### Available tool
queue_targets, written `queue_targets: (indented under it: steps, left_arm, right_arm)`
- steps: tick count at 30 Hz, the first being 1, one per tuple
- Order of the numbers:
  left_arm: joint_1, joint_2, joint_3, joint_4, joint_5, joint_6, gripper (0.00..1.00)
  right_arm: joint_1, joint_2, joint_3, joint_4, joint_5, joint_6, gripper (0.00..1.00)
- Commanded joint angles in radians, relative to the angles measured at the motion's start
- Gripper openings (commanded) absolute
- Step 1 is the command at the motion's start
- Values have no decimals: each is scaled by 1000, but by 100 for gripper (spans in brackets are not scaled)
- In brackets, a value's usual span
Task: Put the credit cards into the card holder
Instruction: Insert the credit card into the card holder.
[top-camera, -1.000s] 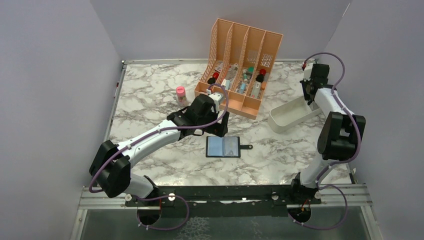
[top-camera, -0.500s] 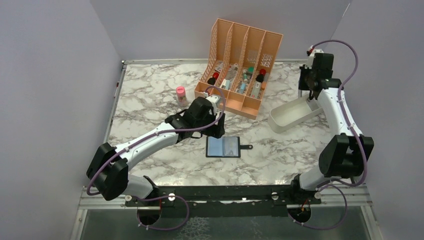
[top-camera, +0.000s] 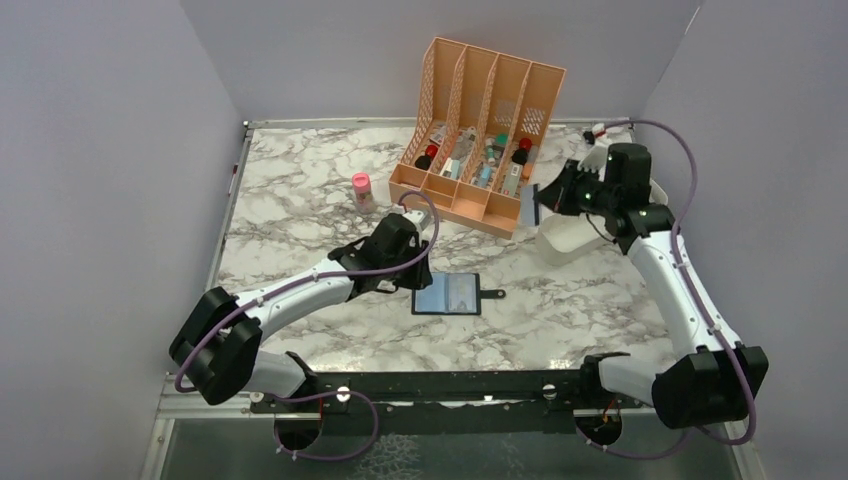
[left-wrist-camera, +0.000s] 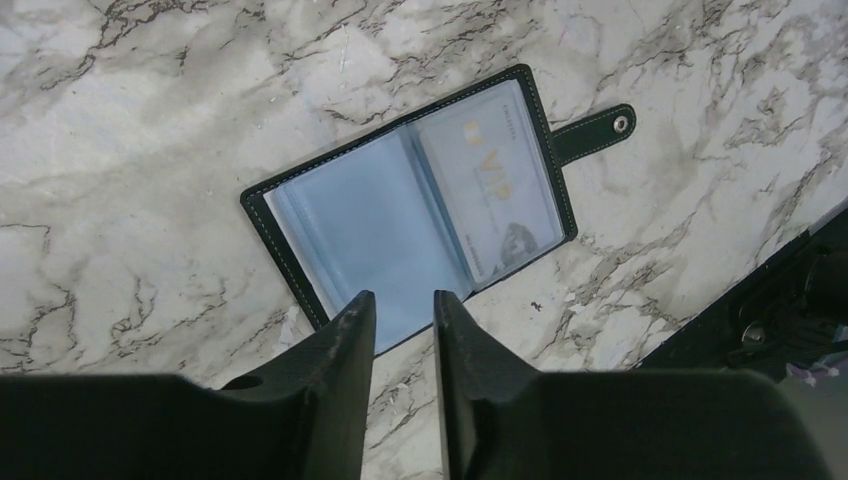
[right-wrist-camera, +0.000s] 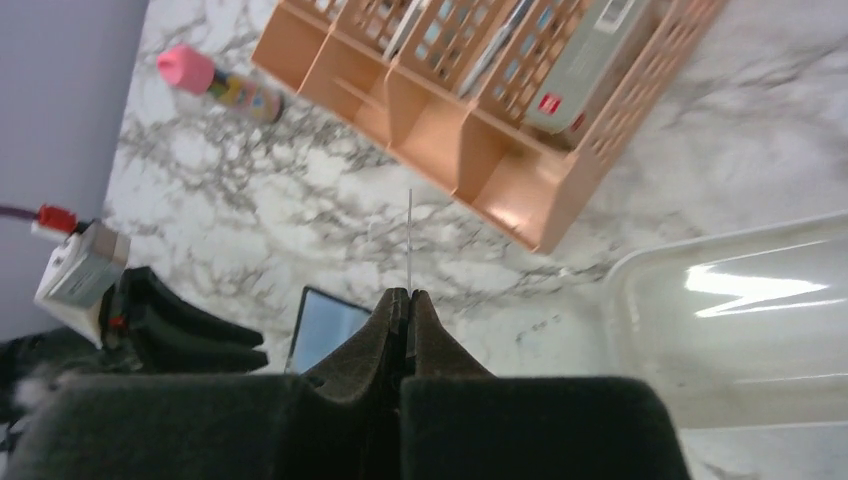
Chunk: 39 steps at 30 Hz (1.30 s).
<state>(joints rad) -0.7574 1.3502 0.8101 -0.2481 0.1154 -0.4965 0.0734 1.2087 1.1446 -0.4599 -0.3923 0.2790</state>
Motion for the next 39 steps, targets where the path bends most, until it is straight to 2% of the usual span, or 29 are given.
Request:
queue_targets:
  steps: [1, 5, 8, 14, 23, 29, 39]
  left_arm:
    - [22, -11, -51, 101, 28, -51, 25]
    - [44, 11, -110, 164, 57, -78, 7]
    - [53, 26, -134, 173, 47, -80, 0]
    - [75, 49, -177, 207, 42, -81, 0]
    - [79, 86, -213, 238, 56, -92, 0]
    - [79, 74, -230, 228, 38, -87, 0]
    - [79, 87, -251, 242, 57, -85, 2]
  right_arm:
    - [72, -47, -135, 85, -149, 142, 1]
    - [205, -54, -238, 134, -115, 191, 1]
    - [275, -40, -319, 206, -133, 243, 1]
    - [381, -11, -472, 432, -137, 362, 1]
    - [458, 108, -568, 630, -114, 463, 1]
    - [463, 202, -578, 686, -105, 476, 1]
    - [463, 259, -601, 729, -69, 499, 1]
